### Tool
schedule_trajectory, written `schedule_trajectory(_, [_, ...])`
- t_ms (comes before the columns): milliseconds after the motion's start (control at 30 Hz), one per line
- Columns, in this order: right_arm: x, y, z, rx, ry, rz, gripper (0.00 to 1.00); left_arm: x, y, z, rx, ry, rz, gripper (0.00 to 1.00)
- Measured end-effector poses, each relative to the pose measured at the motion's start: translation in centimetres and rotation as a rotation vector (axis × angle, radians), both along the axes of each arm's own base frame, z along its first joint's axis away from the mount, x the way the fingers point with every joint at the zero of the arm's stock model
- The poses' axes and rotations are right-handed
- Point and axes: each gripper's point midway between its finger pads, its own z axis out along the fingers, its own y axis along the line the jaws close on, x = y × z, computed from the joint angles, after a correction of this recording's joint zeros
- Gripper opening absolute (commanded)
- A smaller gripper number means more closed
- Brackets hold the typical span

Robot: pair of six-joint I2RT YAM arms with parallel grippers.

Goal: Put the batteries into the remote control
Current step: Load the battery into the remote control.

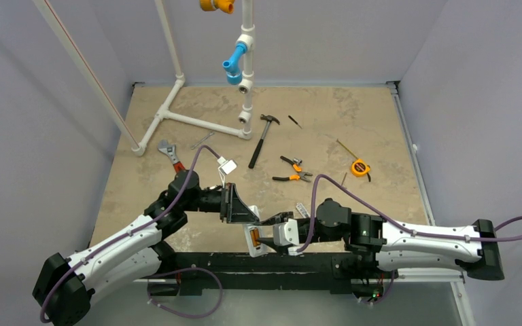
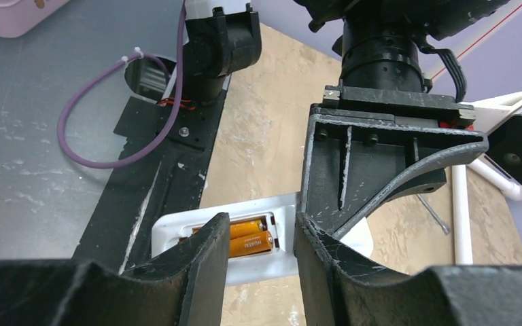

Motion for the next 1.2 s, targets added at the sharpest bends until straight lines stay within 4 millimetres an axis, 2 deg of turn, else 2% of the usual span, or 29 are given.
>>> schedule_trajectory(267, [-0.1, 0.5, -0.2, 0.006, -0.007, 0.012, 0.35, -0.2, -0.1, 0.0, -0.001, -0.002, -0.007, 0.0])
schedule_trajectory(567, [-0.2, 0.2, -2.2, -0.031, 0.01, 0.01, 0.33, -0.5, -0.2, 0.0, 0.0, -0.001, -0.018, 0.0])
schedule_trajectory(933, [0.0, 0.2, -2.2, -0.02, 0.01, 0.002, 0.22, -0.6, -0.2, 0.0, 0.001, 0.0, -0.02, 0.0])
schedule_trajectory(1200, [-0.1, 0.1, -2.2, -0.017, 0.01, 0.002, 0.18, -0.6, -0.2, -0.1, 0.003, 0.003, -0.024, 0.0])
